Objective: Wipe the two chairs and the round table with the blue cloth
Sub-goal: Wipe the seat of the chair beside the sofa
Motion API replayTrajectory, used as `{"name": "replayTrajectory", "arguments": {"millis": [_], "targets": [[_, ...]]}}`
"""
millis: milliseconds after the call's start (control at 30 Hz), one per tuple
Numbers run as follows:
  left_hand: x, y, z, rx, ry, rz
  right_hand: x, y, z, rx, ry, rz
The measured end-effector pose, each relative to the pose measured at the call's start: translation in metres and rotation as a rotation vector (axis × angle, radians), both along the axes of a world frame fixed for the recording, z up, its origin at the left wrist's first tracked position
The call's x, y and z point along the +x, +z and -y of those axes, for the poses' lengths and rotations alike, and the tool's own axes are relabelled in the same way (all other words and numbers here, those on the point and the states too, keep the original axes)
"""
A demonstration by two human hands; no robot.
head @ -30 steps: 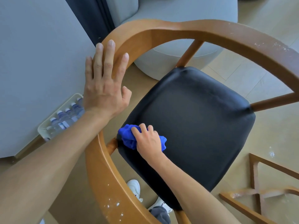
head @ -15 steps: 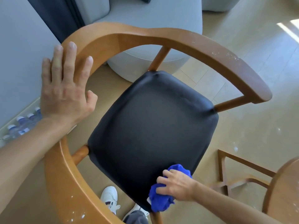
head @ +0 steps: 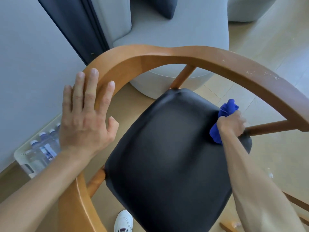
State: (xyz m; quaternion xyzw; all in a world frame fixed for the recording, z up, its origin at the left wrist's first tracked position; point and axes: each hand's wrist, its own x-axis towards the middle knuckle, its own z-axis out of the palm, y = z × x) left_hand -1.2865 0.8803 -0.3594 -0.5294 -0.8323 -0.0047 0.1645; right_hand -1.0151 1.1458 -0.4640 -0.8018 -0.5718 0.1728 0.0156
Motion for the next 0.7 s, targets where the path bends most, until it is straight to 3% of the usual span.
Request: {"name": "replayTrajectory", "arguments": {"millis": [200, 333, 533, 633, 700], "targets": [[0.0, -0.002, 0.0, 0.009, -0.006, 0.001, -0.138, -0.011, 0.028, 0.073, 0.585, -0.013], [-0.001, -0.004, -0.001, 0.033, -0.01, 0.01, -0.173, -0.015, 0.099, 0.086, 1.076, 0.092], [-0.002, -0.006, 0.0, 0.031, -0.012, -0.005, -0.143, -0.011, 0.231, -0.006, 1.526, 0.064], [-0.003, -0.006, 0.0, 0.035, -0.021, 0.001, -0.099, -0.006, 0.287, -0.187, 1.711, 0.057], [-0.003, -0.006, 0.001, 0.039, -0.019, 0.001, -0.063, -0.006, 0.307, -0.179, 1.893, 0.052]]}}
